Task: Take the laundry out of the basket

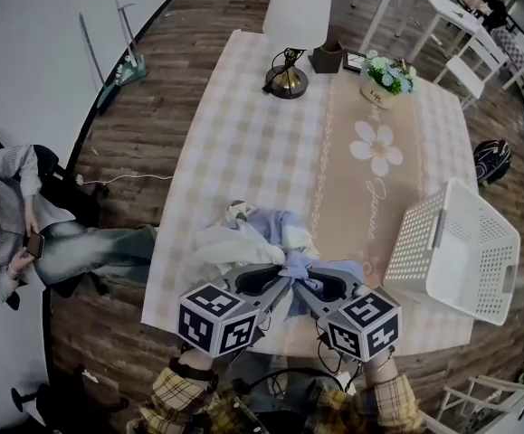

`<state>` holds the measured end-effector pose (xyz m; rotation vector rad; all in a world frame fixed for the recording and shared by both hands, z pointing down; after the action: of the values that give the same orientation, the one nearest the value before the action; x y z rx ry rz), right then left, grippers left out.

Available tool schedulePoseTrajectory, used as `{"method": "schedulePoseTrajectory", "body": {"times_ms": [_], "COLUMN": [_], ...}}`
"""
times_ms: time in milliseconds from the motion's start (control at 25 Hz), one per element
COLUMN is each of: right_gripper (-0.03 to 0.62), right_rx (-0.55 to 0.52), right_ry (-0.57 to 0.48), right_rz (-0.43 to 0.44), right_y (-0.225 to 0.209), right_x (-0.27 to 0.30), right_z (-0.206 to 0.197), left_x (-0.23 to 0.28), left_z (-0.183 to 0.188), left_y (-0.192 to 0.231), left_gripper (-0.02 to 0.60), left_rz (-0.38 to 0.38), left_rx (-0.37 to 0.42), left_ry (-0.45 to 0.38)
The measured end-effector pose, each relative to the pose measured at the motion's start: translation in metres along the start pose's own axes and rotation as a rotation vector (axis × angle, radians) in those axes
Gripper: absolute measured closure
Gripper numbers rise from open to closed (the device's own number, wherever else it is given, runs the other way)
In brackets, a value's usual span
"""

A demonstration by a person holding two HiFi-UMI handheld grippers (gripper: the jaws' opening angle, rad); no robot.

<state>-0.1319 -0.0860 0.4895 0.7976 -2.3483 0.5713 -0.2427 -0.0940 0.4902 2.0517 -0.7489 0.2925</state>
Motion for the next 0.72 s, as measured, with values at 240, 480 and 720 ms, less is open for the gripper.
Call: {"method": "schedulePoseTrajectory", "body": {"times_ms": [240,480,720], "right_gripper": [0.427,0.393,0.393], "right_rx": [-0.044,-0.078,-0.102], "right_ry": [0.002,-0.085,-0.228], "right_rz": [-0.024,-0.051,-0.061], "right_y": [-0.006,0.001,-0.012], "right_x": [-0.022,-0.071,-0.118], "right_z": [0.004,0.020,0.052], "left_x": [-0.006,-0.044,-0.051], "left_z": [0.011,0.027,0.068], "left_y": [-0.015,-0.047,-0.103], "left_gripper": [0.401,0.373,0.373], "left_rz": [0.045,0.106,-0.013], "left_rx": [0.051,0.126,0.157], "left_ry": [-0.029,-0.136,-0.265]}}
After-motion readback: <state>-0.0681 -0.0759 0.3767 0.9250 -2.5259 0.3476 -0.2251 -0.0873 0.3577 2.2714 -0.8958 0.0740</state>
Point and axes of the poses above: the fingertips, and each gripper's own axes: x forward along the fingers, y to its left, z out of its top, the point moved 6 cm from there along -x, backward along the fingers, and after that the axes turned 11 degrees about -x, right-handed, at the moved point
